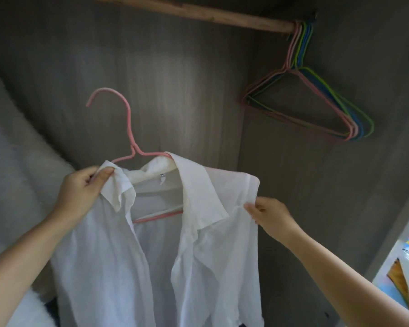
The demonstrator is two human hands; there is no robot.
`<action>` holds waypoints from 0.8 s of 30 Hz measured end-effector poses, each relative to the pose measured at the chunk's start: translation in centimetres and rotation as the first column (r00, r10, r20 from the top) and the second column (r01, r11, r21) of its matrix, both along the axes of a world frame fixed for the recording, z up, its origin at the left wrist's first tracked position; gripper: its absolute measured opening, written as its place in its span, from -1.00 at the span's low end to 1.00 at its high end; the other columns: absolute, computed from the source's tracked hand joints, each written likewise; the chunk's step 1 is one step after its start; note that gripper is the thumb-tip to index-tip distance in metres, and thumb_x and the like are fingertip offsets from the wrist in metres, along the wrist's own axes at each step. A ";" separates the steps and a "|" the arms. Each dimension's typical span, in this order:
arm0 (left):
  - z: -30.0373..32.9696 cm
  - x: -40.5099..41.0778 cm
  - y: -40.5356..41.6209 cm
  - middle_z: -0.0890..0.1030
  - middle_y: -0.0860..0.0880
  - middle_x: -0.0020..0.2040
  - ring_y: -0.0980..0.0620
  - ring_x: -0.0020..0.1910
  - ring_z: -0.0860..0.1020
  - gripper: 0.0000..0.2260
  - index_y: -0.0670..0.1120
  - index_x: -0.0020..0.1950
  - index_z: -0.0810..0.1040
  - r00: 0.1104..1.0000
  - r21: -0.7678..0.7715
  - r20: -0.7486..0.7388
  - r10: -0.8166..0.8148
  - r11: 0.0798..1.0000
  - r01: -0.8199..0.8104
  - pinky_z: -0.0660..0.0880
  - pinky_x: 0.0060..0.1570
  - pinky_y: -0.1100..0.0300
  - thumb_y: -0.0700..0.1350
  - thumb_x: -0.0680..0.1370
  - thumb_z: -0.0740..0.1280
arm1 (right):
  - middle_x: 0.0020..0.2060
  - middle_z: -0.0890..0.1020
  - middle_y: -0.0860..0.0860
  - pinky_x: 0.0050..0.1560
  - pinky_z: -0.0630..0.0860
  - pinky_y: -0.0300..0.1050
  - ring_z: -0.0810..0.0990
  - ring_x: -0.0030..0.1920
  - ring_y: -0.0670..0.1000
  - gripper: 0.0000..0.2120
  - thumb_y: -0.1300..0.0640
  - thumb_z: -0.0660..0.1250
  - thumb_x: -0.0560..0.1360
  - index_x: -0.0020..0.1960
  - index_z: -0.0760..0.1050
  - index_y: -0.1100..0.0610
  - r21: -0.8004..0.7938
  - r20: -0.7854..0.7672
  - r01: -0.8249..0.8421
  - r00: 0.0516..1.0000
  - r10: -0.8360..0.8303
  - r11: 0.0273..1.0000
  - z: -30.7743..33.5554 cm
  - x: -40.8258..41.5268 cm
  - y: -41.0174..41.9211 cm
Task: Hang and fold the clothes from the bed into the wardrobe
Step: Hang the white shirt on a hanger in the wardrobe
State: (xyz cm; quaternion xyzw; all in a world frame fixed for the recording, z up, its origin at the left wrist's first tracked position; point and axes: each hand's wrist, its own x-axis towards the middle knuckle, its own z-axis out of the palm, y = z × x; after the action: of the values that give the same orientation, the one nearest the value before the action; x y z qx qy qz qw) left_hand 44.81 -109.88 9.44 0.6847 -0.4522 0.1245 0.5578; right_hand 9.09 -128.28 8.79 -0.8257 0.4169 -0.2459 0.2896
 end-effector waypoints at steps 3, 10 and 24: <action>-0.2 0.0 -0.1 0.40 -0.07 -0.43 0.13 -0.42 0.31 -0.50 -0.19 -0.29 0.46 1.000 -0.007 -0.001 0.010 1.000 -0.010 0.28 -0.38 0.09 0.27 0.45 0.23 | -0.29 0.61 0.11 -0.25 0.46 -0.09 0.57 -0.26 0.12 -0.66 0.02 0.14 0.63 -0.18 0.52 0.19 -0.081 0.124 0.099 0.988 -0.089 0.992 0.0 -0.2 -0.5; -0.1 0.6 0.6 0.54 -0.13 -0.37 0.27 -0.42 0.38 -0.80 -0.05 -0.24 0.58 0.998 0.017 0.066 -0.010 1.000 0.009 0.30 -0.40 0.42 -0.03 0.57 0.34 | -0.28 0.58 0.01 -0.30 0.36 -0.14 0.51 -0.28 -0.03 -0.72 0.07 0.12 0.63 -0.18 0.49 0.07 -0.269 0.163 0.238 0.966 -0.199 0.933 4.2 -1.7 -5.0; 1.7 -7.2 -2.1 0.51 0.08 -0.35 0.18 -0.33 0.44 -0.85 -0.11 -0.09 0.57 0.970 0.064 0.178 -0.166 0.986 0.156 0.32 -0.34 0.39 -0.02 0.52 0.38 | -0.17 0.60 -0.06 -0.18 0.55 -0.10 0.59 -0.20 -0.06 -0.83 -0.05 0.08 0.63 0.08 0.43 -0.08 -0.483 -0.252 -0.371 0.926 0.280 0.793 6.4 1.3 1.0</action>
State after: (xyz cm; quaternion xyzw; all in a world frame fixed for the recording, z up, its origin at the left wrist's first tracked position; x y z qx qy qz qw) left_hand 37.57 -111.97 11.16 0.6451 -0.5583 0.1298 0.5052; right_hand 10.38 -127.32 15.14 -0.9499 0.2082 -0.2260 0.0565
